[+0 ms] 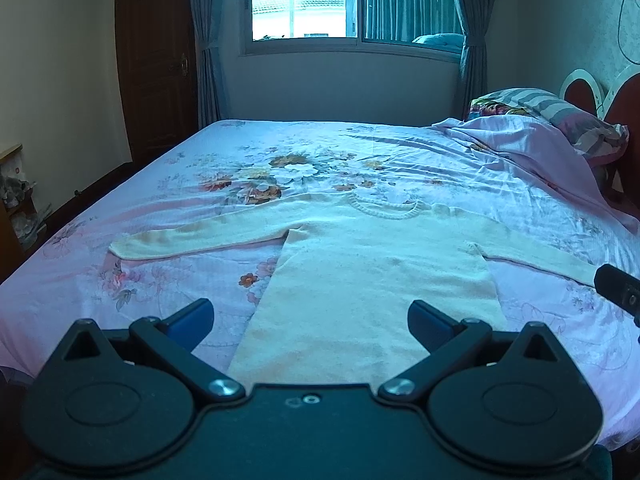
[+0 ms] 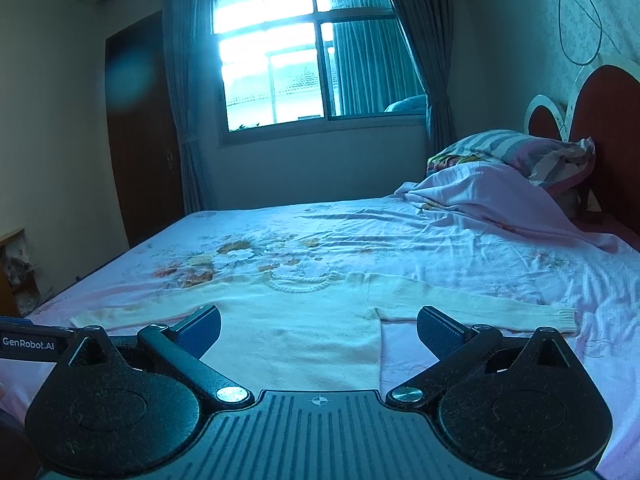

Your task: Fold small clothes

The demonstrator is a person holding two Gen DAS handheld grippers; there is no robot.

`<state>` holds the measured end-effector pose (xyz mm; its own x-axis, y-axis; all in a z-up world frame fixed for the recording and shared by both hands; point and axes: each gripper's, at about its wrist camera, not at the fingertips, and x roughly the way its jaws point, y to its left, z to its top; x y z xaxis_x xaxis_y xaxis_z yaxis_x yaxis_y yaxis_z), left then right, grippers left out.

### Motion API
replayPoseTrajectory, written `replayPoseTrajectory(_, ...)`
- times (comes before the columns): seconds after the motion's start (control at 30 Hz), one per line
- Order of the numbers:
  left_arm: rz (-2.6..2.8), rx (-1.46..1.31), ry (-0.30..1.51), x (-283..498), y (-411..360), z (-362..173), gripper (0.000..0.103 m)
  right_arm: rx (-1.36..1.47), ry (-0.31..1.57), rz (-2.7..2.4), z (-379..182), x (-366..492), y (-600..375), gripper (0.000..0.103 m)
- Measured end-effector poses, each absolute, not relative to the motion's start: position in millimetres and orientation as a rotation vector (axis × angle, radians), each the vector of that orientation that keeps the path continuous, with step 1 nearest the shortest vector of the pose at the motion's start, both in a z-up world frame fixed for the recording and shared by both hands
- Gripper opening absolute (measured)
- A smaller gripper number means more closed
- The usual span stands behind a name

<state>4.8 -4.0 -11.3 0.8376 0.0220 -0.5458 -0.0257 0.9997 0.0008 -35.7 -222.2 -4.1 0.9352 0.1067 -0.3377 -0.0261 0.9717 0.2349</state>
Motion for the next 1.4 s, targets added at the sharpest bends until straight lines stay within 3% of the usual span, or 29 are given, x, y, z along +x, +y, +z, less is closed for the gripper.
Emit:
replayPoseTrajectory(0.9, 0.028, 0.004, 0.694, 30.2, 3.6, -31.4, 0.102, 0.26, 0.431, -0.022, -28.2, -22.4, -231.7, 0.103)
replayPoseTrajectory(1.4, 0.171, -0.094, 0.772, 111.0, 77.3, -60.8, 0.101, 0.202, 0.531, 0.051, -55.8, 73.6, -189.5, 0.103)
